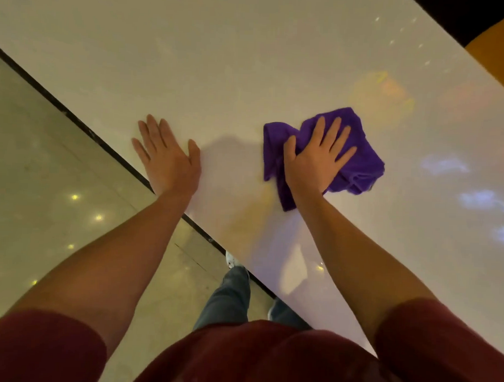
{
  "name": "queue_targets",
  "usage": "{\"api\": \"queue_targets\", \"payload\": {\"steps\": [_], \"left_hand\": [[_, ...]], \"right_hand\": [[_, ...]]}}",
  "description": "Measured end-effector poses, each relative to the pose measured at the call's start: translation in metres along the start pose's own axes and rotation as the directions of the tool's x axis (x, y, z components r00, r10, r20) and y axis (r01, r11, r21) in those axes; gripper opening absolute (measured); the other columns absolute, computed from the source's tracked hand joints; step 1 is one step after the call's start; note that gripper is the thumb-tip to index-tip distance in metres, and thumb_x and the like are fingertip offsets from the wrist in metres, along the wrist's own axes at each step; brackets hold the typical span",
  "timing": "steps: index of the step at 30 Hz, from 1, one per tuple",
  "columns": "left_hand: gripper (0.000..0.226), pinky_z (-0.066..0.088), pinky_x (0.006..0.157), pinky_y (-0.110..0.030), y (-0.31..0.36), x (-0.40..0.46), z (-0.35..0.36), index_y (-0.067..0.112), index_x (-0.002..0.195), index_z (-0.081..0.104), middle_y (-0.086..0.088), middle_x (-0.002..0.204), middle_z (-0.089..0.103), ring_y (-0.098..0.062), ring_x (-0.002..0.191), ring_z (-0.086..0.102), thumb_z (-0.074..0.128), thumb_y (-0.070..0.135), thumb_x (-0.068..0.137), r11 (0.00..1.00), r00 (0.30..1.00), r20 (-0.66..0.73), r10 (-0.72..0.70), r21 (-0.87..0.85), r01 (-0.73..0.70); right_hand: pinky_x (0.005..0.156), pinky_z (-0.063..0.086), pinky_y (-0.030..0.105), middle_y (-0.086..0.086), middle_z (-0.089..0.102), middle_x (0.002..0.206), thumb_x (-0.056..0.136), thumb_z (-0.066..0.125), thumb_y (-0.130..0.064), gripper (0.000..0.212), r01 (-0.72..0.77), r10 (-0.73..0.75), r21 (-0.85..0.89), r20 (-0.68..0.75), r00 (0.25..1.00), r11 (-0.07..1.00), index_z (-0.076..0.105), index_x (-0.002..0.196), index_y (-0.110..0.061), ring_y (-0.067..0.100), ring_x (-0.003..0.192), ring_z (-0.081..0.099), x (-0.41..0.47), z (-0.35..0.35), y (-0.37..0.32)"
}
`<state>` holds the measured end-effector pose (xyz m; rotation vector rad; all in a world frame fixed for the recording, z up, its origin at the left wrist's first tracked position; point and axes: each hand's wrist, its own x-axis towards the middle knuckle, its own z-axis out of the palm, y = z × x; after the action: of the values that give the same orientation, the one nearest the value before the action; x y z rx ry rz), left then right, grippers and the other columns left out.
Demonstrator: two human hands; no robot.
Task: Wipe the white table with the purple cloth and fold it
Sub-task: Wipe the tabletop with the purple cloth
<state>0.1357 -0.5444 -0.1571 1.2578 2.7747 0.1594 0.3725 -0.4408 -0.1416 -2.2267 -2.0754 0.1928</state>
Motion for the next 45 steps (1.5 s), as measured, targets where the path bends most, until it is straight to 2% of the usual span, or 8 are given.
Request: {"api": "queue_targets", "payload": {"steps": [8, 13, 18, 24, 29, 35, 40, 45], "left_hand": [[0.074, 0.007, 0.129, -0.057, 0.0, 0.004, -0.001, 0.0, 0.16, 0.026, -0.02, 0.172, 0.016, -0.037, 0.16, 0.008, 0.032, 0.047, 0.103, 1.0, 1.0, 0.012, -0.001, 0.016, 0.001], [0.073, 0.006, 0.13, -0.054, 0.002, 0.002, -0.009, 0.004, 0.161, 0.027, -0.017, 0.173, 0.015, -0.034, 0.161, 0.007, 0.013, 0.052, 0.107, 1.0, 1.0, 0.013, -0.009, -0.026, 0.01], [0.073, 0.018, 0.128, -0.053, 0.003, -0.005, -0.013, 0.005, 0.158, 0.034, -0.02, 0.17, 0.023, -0.035, 0.158, 0.021, 0.007, 0.052, 0.109, 0.993, 0.992, -0.125, -0.019, -0.115, 0.004], [0.089, 0.016, 0.128, -0.056, 0.003, -0.004, -0.011, 0.006, 0.159, 0.031, -0.019, 0.171, 0.021, -0.035, 0.159, 0.018, -0.004, 0.065, 0.103, 0.999, 0.998, -0.07, 0.005, -0.043, -0.008], [0.076, 0.013, 0.127, -0.062, 0.006, -0.026, -0.005, 0.003, 0.157, 0.032, -0.022, 0.171, 0.015, -0.039, 0.159, 0.012, 0.01, 0.056, 0.107, 0.992, 0.989, -0.082, 0.12, -0.025, -0.122], [0.065, 0.014, 0.129, -0.055, 0.054, -0.147, 0.01, 0.0, 0.154, 0.038, -0.025, 0.168, 0.024, -0.042, 0.157, 0.019, 0.027, 0.047, 0.11, 0.965, 0.971, -0.103, 0.217, -0.125, -0.229], [0.067, 0.021, 0.128, -0.046, 0.071, -0.149, -0.001, -0.005, 0.154, 0.037, -0.027, 0.167, 0.025, -0.04, 0.156, 0.023, 0.03, 0.044, 0.109, 0.923, 0.992, -0.088, -0.089, -0.382, 0.049], [0.062, 0.012, 0.129, -0.051, 0.111, -0.202, 0.005, 0.0, 0.154, 0.037, -0.027, 0.168, 0.022, -0.042, 0.157, 0.017, 0.031, 0.043, 0.11, 0.971, 0.994, -0.09, 0.057, -0.226, -0.076]], "right_hand": [[0.13, 0.002, 0.067, 0.015, 0.017, 0.178, 0.102, 0.027, -0.061, 0.078, 0.167, -0.165, -0.025, 0.059, 0.984, 0.986, 0.025, 0.169, -0.021, 0.041, 0.164, 0.009, 0.085, 0.015, -0.109], [0.13, 0.006, 0.066, 0.012, 0.021, 0.177, 0.104, 0.025, -0.06, 0.074, 0.365, -0.362, -0.018, 0.088, 0.928, 0.931, 0.03, 0.168, -0.022, 0.04, 0.164, 0.013, 0.054, 0.02, -0.144], [0.13, 0.014, 0.064, 0.012, 0.035, 0.172, 0.105, 0.036, -0.056, 0.067, 0.508, -0.508, 0.023, 0.033, 0.861, 0.861, 0.044, 0.162, -0.022, 0.039, 0.161, 0.025, -0.029, 0.014, -0.095], [0.131, 0.012, 0.062, 0.008, 0.031, 0.174, 0.104, 0.04, -0.061, 0.069, 0.575, -0.574, 0.01, 0.085, 0.814, 0.818, 0.04, 0.163, -0.026, 0.034, 0.163, 0.02, -0.115, 0.002, 0.033], [0.13, 0.011, 0.064, 0.011, 0.034, 0.172, 0.102, 0.044, -0.062, 0.069, 0.468, -0.465, -0.017, 0.094, 0.88, 0.883, 0.045, 0.16, -0.024, 0.038, 0.162, 0.023, -0.091, -0.008, 0.085], [0.125, 0.006, 0.075, 0.014, 0.019, 0.177, 0.101, 0.024, -0.063, 0.08, 0.224, -0.221, -0.014, 0.104, 0.97, 0.975, 0.031, 0.168, -0.02, 0.044, 0.163, 0.011, -0.029, -0.008, 0.032], [0.126, 0.008, 0.072, 0.012, 0.03, 0.174, 0.104, 0.032, -0.058, 0.072, 0.511, -0.512, 0.029, 0.057, 0.857, 0.859, 0.04, 0.164, -0.02, 0.04, 0.162, 0.02, -0.086, -0.013, 0.07], [0.13, 0.01, 0.065, 0.01, 0.032, 0.174, 0.104, 0.036, -0.062, 0.072, 0.674, -0.675, 0.059, 0.124, 0.727, 0.737, 0.04, 0.163, -0.021, 0.038, 0.162, 0.021, -0.137, -0.022, 0.177]]}}
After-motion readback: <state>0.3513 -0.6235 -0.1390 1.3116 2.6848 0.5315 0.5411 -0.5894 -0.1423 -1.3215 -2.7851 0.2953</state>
